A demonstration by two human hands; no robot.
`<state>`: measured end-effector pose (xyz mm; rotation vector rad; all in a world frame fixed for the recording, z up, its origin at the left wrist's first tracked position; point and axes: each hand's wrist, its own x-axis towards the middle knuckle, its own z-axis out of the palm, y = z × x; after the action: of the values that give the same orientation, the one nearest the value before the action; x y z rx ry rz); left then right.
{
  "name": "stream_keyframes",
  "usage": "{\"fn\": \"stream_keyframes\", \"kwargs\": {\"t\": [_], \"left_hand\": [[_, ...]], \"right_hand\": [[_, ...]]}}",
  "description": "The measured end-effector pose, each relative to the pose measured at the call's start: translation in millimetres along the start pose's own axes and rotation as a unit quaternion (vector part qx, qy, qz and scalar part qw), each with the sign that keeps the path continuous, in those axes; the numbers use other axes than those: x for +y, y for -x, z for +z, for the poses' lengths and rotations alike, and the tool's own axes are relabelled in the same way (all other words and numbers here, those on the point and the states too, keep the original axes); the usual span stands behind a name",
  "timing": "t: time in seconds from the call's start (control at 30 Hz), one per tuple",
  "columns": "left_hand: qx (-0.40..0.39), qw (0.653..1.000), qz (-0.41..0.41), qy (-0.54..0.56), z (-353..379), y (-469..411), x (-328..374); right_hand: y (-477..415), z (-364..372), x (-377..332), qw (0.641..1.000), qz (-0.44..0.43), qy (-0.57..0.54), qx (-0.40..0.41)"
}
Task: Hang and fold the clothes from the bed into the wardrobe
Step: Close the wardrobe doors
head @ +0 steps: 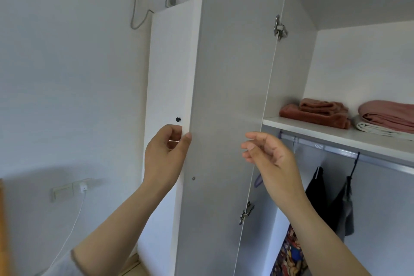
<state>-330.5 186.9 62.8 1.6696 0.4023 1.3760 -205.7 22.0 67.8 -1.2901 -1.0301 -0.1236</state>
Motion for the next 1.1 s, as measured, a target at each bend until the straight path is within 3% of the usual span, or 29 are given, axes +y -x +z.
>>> {"fn": "stream_keyframes", "kwargs": {"t": [0.8, 0.97, 1.1], "left_hand": [[-0.218, 0.969, 0.092, 0.076, 146, 84, 57], [-0.296, 0.941, 0.154, 0.060, 198, 96, 57], [-0.366, 0.907, 0.209, -0.024, 242, 102, 52]], "right_hand": [[45, -175, -21, 0.986, -0.014, 0.081, 0.145], [64, -220, -25, 0.974, 0.001, 0.121, 0.193], [76, -249, -30, 0.966, 0.010, 0.120, 0.229]]}}
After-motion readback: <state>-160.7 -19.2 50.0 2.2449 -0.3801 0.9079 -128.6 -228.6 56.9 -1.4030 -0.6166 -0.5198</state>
